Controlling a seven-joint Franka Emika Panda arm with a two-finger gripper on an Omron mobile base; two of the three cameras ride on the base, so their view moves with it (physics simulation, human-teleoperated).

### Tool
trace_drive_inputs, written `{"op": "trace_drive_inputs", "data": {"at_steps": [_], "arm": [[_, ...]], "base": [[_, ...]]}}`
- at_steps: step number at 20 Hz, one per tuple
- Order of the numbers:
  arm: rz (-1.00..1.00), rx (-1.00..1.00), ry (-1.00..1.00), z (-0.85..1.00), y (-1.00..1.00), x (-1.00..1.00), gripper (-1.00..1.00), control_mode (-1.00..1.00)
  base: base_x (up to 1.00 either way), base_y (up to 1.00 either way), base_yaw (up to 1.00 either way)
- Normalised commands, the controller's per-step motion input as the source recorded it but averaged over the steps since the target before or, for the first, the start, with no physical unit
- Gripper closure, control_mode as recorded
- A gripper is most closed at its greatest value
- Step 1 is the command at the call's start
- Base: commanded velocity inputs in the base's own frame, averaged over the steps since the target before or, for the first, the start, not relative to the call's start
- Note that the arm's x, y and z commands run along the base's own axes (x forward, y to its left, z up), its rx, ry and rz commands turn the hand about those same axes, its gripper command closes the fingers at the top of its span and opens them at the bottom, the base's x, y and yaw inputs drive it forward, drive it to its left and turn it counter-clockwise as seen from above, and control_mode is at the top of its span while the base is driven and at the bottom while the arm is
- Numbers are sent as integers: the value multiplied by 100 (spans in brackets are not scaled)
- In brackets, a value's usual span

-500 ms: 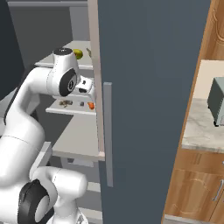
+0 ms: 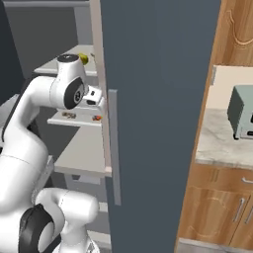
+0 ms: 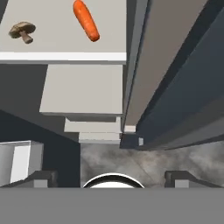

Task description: Take the carrot and mushroom from the second highest rack and move them to the highest rack where the pear and garlic are located, to maximize freezer space. Close the freezer door after rearranging.

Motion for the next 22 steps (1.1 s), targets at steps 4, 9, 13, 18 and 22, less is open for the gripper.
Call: {"op": "trace_drive_inputs", "data": {"at_steps": [4, 9, 13, 18, 22], "arm": [[0, 0, 0, 0, 0, 0, -100, 100], [0, 0, 0, 0, 0, 0, -100, 100], [0, 0, 0, 0, 0, 0, -100, 100], [0, 0, 0, 0, 0, 0, -100, 100], [0, 0, 0, 0, 0, 0, -100, 100]], "base": [[-7, -61, 0], [6, -8, 29], [7, -31, 39], [15, -23, 23], [28, -22, 29]]}}
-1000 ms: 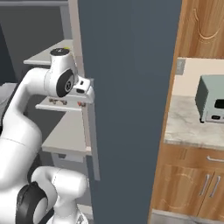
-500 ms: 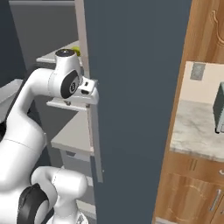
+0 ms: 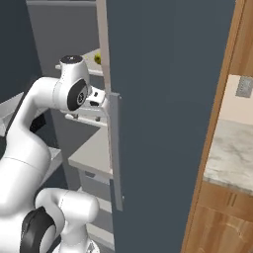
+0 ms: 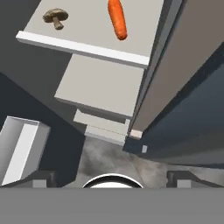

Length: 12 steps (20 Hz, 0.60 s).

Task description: Take the carrot and mushroom from the second highest rack and move them to the highest rack where the pear and garlic are located, to maximize freezer space. Close the freezer door after rearranging.

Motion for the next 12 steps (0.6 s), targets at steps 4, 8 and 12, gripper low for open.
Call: {"op": "trace_drive_inputs", "data": {"at_steps": [4, 8, 12], "arm": [[0, 0, 0, 0, 0, 0, -100, 100], [0, 0, 0, 0, 0, 0, -100, 100], [0, 0, 0, 0, 0, 0, -100, 100]], "base": [[33, -23, 36], [39, -37, 19], [45, -8, 10]]}}
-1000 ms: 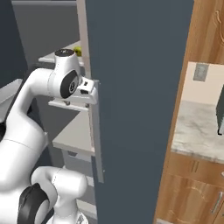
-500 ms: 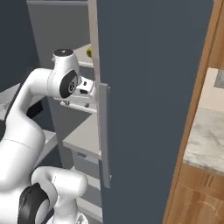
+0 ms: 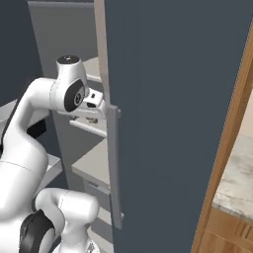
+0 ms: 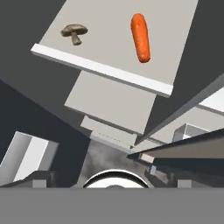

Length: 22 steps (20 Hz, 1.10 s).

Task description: Take the carrot and mushroom from the second highest rack and move them to the highest rack where the pear and garlic are located, to maximize freezer space. Close the freezer door after rearranging.

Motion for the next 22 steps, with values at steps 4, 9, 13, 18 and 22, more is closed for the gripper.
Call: {"op": "trace_drive_inputs", "data": {"at_steps": [4, 9, 13, 18, 22], "arm": [[0, 0, 0, 0, 0, 0, -100, 100], [0, 0, 0, 0, 0, 0, -100, 100], [0, 0, 0, 0, 0, 0, -100, 100], [0, 0, 0, 0, 0, 0, -100, 100], [0, 0, 0, 0, 0, 0, -100, 100]], "base": [[42, 0, 3], [30, 6, 0], [-3, 17, 3], [0, 22, 1], [0, 30, 0]]}}
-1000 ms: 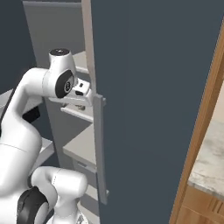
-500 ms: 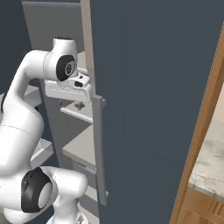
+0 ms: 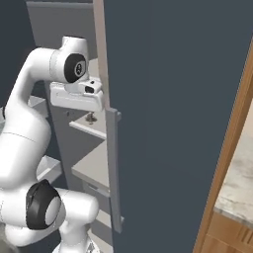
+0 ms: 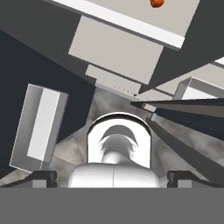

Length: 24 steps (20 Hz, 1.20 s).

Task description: Take the carrot and mushroom from the second highest rack and move them to the highest rack where the pear and garlic are located, to maximize freezer space. Close the freezer door after rearranging.

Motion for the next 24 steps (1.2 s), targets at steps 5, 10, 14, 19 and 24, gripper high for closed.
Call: {"op": "trace_drive_inputs", "data": {"at_steps": [5, 10, 14, 19, 24], "arm": [[0, 0, 0, 0, 0, 0, -100, 100], [0, 0, 0, 0, 0, 0, -100, 100], [0, 0, 0, 0, 0, 0, -100, 100], [0, 9, 0, -5, 0, -5, -100, -100], [0, 8, 5, -8, 24, -20, -100, -100]], "base": [[-3, 38, 0], [2, 26, 0], [11, 0, 0], [0, 0, 0], [0, 0, 0]]}}
